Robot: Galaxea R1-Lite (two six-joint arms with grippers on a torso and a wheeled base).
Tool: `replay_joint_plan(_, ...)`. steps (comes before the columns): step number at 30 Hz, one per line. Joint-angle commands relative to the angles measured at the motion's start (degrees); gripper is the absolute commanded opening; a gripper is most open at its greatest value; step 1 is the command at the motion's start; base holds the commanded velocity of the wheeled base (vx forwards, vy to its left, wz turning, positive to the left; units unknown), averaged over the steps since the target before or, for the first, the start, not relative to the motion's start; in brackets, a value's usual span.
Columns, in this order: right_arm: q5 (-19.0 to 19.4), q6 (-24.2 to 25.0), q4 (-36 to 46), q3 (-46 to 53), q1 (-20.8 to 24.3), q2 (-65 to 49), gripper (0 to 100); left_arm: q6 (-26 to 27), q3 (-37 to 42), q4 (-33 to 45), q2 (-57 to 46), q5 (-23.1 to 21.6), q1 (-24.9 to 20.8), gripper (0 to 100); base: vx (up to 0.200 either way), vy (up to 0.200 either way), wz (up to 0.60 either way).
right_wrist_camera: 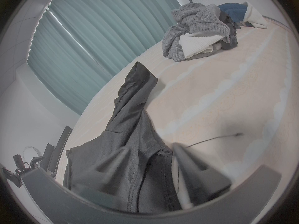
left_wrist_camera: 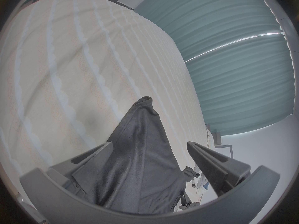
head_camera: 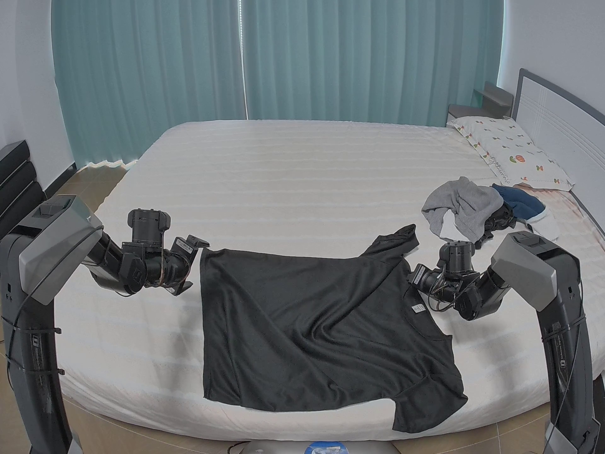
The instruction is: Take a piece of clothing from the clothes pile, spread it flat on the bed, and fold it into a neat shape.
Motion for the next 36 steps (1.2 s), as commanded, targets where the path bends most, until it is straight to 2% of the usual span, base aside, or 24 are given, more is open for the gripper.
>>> replay_joint_plan(1, -0.4, 0.3, -0.5, 0.1, -1.3, -1.5, 0, 0.0, -0.5, 0.0, 0.6, 0.0, -0.1, 100, 0.000, 0.000, 0.00)
replay_joint_plan(6, -0.8, 0.6, -0.5, 0.4, -2.2, -2.9, 0, 0.3, -5.2, 0.8, 3.0, 0.1, -0.1, 100, 0.000, 0.000, 0.00)
replay_joint_plan(12, -3.0, 2.2, -0.6, 1.6, -3.8, -5.0, 0, 0.5, -10.3, 5.7, 5.3, 3.1, -1.0, 100, 0.000, 0.000, 0.00)
replay_joint_plan(20, -3.3, 2.2, -0.6, 1.7, -5.3, -4.5, 0, 0.5, -10.2, 5.8, 5.4, 4.5, -1.1, 100, 0.000, 0.000, 0.00)
replay_joint_plan(30, -4.1, 2.2, -0.6, 1.2, -9.4, -3.9, 0, 0.6, -10.0, 5.7, 5.7, 5.7, -1.5, 100, 0.000, 0.000, 0.00)
replay_joint_plan(36, -4.1, 2.0, -0.6, 1.2, -8.9, -2.9, 0, 0.6, -9.7, 5.7, 5.6, 6.6, -1.8, 100, 0.000, 0.000, 0.00)
